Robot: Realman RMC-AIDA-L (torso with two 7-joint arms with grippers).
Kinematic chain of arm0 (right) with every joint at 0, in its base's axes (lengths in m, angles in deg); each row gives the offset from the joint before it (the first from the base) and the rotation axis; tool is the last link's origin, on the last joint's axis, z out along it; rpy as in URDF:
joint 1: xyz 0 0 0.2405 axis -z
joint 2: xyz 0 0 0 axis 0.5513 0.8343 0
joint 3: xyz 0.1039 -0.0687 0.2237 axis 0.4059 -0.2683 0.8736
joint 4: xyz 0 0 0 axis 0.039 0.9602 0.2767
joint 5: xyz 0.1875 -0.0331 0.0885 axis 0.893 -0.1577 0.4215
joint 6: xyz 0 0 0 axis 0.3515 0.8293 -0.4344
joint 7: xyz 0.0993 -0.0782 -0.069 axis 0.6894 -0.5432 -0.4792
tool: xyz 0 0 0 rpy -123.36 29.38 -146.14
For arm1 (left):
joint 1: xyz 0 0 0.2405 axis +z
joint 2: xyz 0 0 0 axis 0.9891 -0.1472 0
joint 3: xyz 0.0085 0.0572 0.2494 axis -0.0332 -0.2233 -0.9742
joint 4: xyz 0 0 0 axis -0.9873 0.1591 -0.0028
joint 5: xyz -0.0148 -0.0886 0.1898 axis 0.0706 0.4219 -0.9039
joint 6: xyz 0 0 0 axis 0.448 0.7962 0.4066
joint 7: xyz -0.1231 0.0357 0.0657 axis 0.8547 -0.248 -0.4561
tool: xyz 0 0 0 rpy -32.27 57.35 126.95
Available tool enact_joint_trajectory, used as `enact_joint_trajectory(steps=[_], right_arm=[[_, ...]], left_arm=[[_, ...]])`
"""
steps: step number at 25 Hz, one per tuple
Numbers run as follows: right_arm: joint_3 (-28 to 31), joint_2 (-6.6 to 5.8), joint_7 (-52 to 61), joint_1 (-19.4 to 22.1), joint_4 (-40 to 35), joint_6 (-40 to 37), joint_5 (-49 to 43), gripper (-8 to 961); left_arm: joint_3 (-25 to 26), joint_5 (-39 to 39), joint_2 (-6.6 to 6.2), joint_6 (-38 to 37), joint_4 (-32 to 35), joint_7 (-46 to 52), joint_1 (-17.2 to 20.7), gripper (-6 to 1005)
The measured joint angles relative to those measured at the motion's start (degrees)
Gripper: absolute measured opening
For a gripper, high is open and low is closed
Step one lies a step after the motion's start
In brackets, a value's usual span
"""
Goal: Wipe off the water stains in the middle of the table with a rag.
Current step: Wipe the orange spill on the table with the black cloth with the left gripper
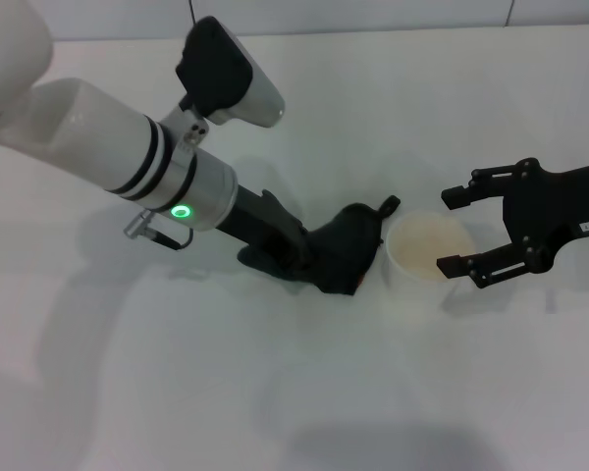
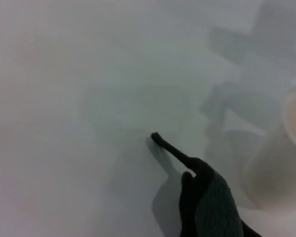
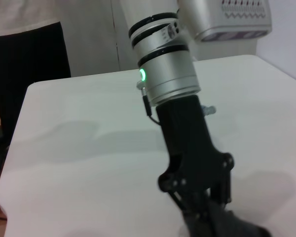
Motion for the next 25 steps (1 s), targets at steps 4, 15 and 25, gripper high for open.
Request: enact_joint_trajectory(steps=[4,15,25], right_arm=[[0.0,0.03,-0.1,-0.1,0.1,0.2,0.0,841],[-0.2,0.09,0.0,-0.5,0.8,0.4,0.1,841],[-0.8,0.20,0.0,-0.6,1.4,0.8,0.1,841]], left_arm=[[-2.0,1.3,-0.01,-0.4,0.0,0.6,0.0,132],[3.6,-1.6,-0.58,2.4,-0.3,2.0,0.6,132],[9.1,-5.0,-0.40,4.7,-0.3,2.9,0.1,132]])
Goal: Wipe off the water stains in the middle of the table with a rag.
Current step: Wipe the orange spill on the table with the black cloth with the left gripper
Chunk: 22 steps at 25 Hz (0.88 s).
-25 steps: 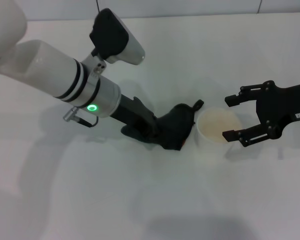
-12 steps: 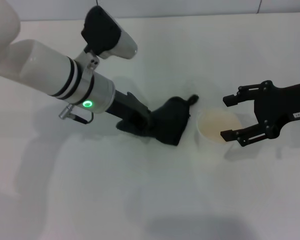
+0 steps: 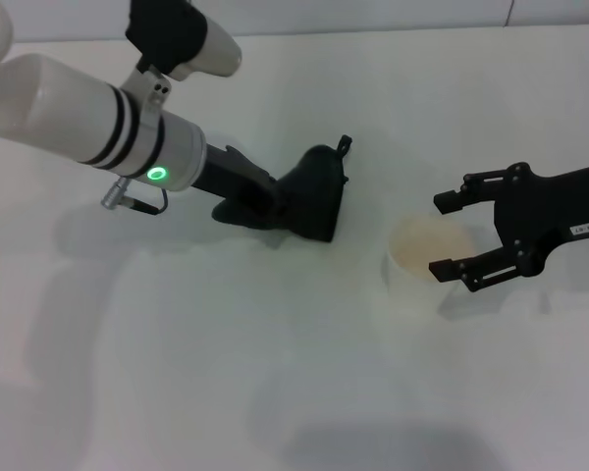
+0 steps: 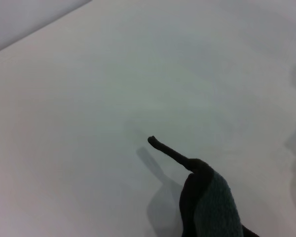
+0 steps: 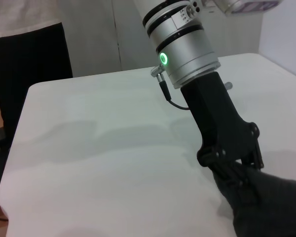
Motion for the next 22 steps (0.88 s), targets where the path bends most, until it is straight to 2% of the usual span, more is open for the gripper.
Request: enact_joint_trajectory(steps=[8,15,22], right_arm=[[-0.4,0.00,0.0,0.0,0.0,0.1,0.4,841],[-0.4,0.00,0.1,0.0,-0.2,0.0,0.5,842],[-0.4,0.00,0.2,-0.2,-0.2,-0.1,0.6,842]], left_arm=[[-10.8,5.5,0.26,-1.7,-0.1,-0.2,-0.9,132],[-11.3,6.1,0.28,-6.1,-0.1,-0.5,-0.9,132],[-10.0,5.5,-0.07,-3.7,-0.1,0.3,-0.3,131]])
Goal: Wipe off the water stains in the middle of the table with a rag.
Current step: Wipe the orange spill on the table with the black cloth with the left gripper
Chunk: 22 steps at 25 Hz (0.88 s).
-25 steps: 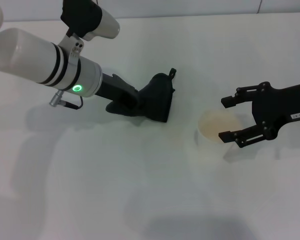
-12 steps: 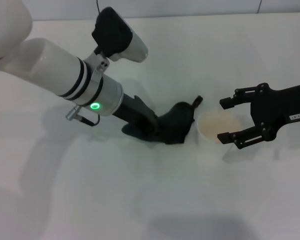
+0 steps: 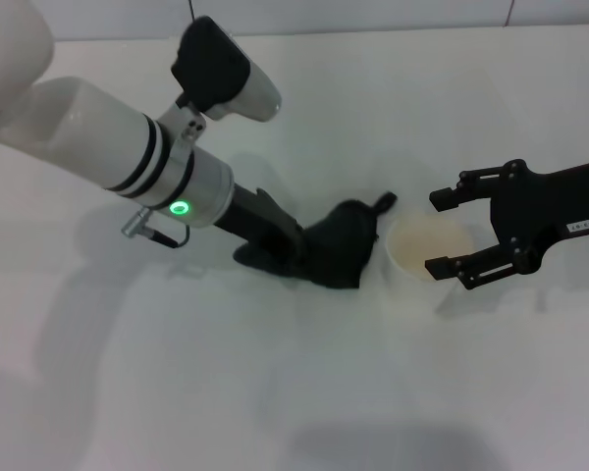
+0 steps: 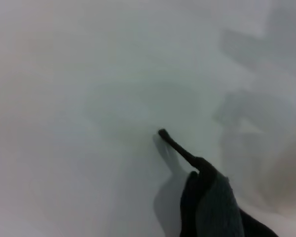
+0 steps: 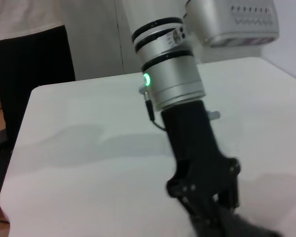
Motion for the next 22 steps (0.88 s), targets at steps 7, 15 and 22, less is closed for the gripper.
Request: enact_joint_trajectory(steps=[7,15,22], right_arm=[[-0.1,0.00,0.1,-0.1,0.2,0.0,0.0,842],[-0.2,0.00,0.2,-0.4,0.3,0.1,0.0,842],[-0.2,0.00,0.2,-0.5,0.3,0.1,0.0,842]], left_arm=[[7.8,-6.4,-0.08,4.2,0.3,2.2,0.4,131],[5.8,-6.3,0.29,3.1,0.4,1.6,0.3,131],[-0.5,-0.5,0.24,-0.5,0.7,0.1,0.1,131]])
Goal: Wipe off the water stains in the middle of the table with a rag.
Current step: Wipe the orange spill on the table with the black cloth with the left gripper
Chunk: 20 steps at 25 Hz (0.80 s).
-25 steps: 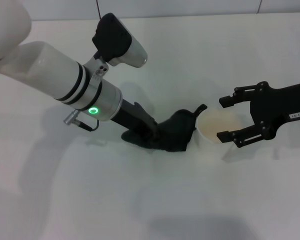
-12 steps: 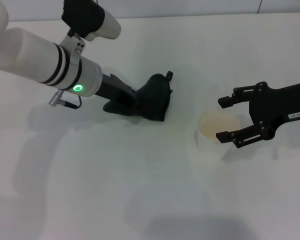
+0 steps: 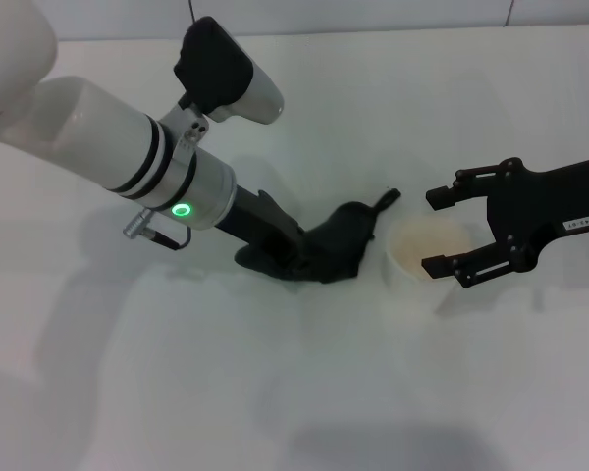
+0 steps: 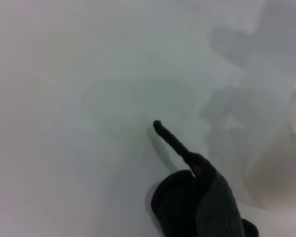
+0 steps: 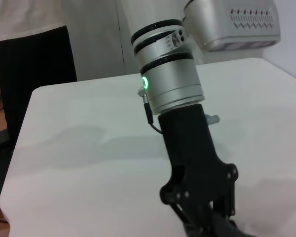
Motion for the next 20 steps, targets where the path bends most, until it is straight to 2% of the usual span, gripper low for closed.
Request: enact_joint_trajectory(steps=[8,11,17,20], right_arm=[[0.0,0.00,0.0,0.0,0.0,0.0,0.0,841],[0.0,0.00,0.0,0.2,0.1,0.0,0.0,841],[0.0,0.00,0.0,0.4,0.1,-0.1,0.0,841],[0.0,0.00,0.1,0.5,0.1,-0.1,0.0,841]], left_arm=[[0.4,0.4,-0.08,-0.8,0.9,-0.4,1.0,144],[2.2,0.2,-0.30,-0.9,3.6,-0.4,3.3,151],[4.3,-1.1,-0.83,-1.6,11.8,-0.7,11.0,164],[5.4,-2.1,-1.09,-2.2,13.0,-0.6,12.9,171]])
